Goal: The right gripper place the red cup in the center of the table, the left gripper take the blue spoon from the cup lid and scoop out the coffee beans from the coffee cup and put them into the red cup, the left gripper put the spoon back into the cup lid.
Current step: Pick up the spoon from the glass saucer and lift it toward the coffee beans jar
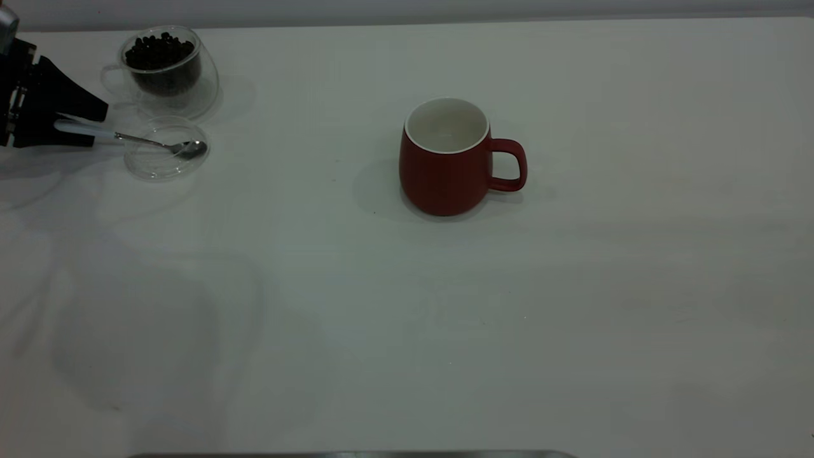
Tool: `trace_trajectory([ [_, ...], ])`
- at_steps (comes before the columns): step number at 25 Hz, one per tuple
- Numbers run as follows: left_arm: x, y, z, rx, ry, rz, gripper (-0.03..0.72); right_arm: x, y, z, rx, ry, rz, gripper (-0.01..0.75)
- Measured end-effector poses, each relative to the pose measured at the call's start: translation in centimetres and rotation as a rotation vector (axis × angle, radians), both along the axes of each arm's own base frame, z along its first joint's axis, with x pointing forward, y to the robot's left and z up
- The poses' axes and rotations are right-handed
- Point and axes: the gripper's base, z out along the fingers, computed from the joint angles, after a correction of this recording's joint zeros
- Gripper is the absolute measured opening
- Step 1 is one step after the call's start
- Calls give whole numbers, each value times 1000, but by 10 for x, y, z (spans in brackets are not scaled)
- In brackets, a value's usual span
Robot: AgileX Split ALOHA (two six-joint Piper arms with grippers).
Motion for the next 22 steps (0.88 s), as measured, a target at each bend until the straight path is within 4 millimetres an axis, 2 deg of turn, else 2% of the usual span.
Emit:
trace_trajectory([
  [12,0,0,0,-4,18,14,388,0,0,0,0,0,0,590],
  [22,0,0,0,-6,39,26,349,0,0,0,0,0,0,590],
])
